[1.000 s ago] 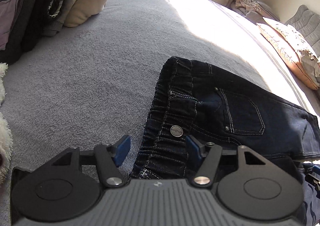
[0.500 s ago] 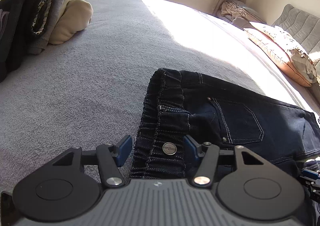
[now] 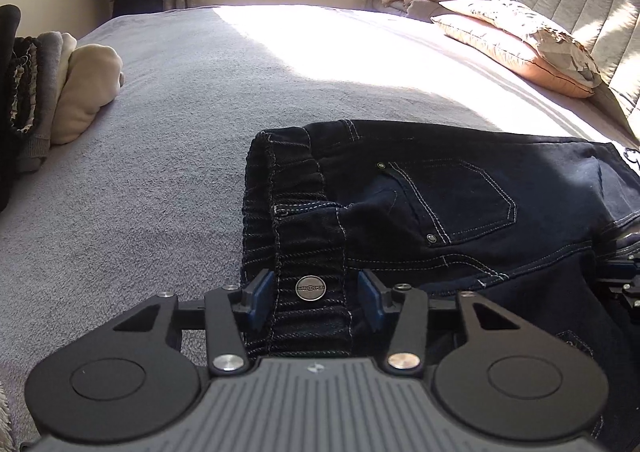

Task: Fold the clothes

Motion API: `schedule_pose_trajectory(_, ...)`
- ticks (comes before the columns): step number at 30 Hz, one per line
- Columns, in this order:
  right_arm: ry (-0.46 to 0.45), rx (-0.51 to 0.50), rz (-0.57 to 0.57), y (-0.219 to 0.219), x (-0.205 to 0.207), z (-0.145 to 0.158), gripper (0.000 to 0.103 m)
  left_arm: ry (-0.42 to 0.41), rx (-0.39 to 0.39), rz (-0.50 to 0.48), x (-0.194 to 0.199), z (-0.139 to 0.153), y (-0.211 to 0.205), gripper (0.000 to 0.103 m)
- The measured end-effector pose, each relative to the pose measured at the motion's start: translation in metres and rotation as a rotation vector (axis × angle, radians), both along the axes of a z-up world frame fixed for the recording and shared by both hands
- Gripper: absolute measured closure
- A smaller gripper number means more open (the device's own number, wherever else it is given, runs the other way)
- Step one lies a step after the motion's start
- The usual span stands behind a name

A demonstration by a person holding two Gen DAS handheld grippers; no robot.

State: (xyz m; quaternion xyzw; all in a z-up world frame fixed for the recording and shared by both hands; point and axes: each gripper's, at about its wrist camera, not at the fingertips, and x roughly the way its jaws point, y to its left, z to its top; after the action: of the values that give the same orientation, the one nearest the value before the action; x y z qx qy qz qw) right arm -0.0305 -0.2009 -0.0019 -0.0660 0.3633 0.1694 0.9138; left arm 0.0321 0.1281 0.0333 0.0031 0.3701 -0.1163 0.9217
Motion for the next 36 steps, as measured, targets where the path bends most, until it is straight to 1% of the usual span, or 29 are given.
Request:
schedule_pose_trajectory(3,-0.015,-0.016,-0.001,0.004,0.002,-0.001,0.073,0.015,-0.030,0.012,0.003,-0.002,0.007,0.055)
schedule_pose_trajectory(6,-0.033,-0.041,-0.002,0.008,0.001,-0.001,0.072,0.023,-0.036,0.023,0.004,-0.002,0.005,0.055)
schedule_pose_trajectory(10,-0.052,-0.062,-0.003,0.010,0.000,-0.002,0.071,0.023,-0.011,0.022,0.004,-0.002,-0.002,0.056)
schedule_pose_trajectory(12,-0.060,-0.073,-0.002,0.012,-0.001,-0.002,0.072,0.012,0.023,0.013,0.004,-0.002,-0.007,0.059)
schedule_pose_trajectory(13,-0.066,-0.077,-0.002,0.012,-0.002,-0.002,0.071,0.006,0.042,0.010,0.004,-0.001,-0.009,0.063)
schedule_pose_trajectory(18,-0.089,-0.108,-0.002,0.017,-0.005,-0.002,0.071,-0.005,0.059,0.028,0.002,0.001,-0.011,0.064)
schedule_pose_trajectory(22,-0.093,-0.117,-0.001,0.017,-0.004,-0.002,0.071,-0.043,0.071,0.044,-0.003,0.010,-0.013,0.066)
schedule_pose_trajectory(24,-0.091,-0.102,-0.005,0.014,-0.003,0.002,0.069,-0.069,0.062,0.057,-0.007,0.018,-0.011,0.069)
schedule_pose_trajectory(25,-0.091,-0.089,-0.011,0.013,-0.003,0.004,0.067,-0.080,0.063,0.071,-0.008,0.021,-0.009,0.083)
schedule_pose_trajectory(28,-0.128,0.006,-0.022,0.009,-0.006,0.018,0.067,-0.080,0.054,0.077,-0.007,0.021,-0.005,0.084)
schedule_pose_trajectory(29,-0.149,0.030,-0.009,0.012,-0.008,0.024,0.065,-0.076,0.050,0.074,-0.006,0.019,-0.004,0.084)
schedule_pose_trajectory(30,-0.156,0.025,0.004,0.017,-0.009,0.025,0.063,-0.070,0.048,0.072,-0.005,0.017,-0.004,0.084)
schedule_pose_trajectory(31,-0.141,-0.001,0.021,0.023,-0.009,0.022,0.056,-0.054,0.054,0.071,-0.003,0.011,-0.004,0.083)
schedule_pose_trajectory(33,-0.072,-0.051,0.039,0.034,-0.005,0.005,0.055,-0.026,0.062,0.070,0.000,0.000,-0.006,0.079)
schedule_pose_trajectory(35,-0.100,-0.051,0.034,0.035,-0.005,-0.005,0.053,-0.022,0.044,0.073,0.000,0.000,-0.002,0.079)
schedule_pose_trajectory(36,-0.093,-0.053,0.036,0.035,-0.004,-0.003,0.053,-0.018,0.031,0.077,0.000,0.001,0.000,0.079)
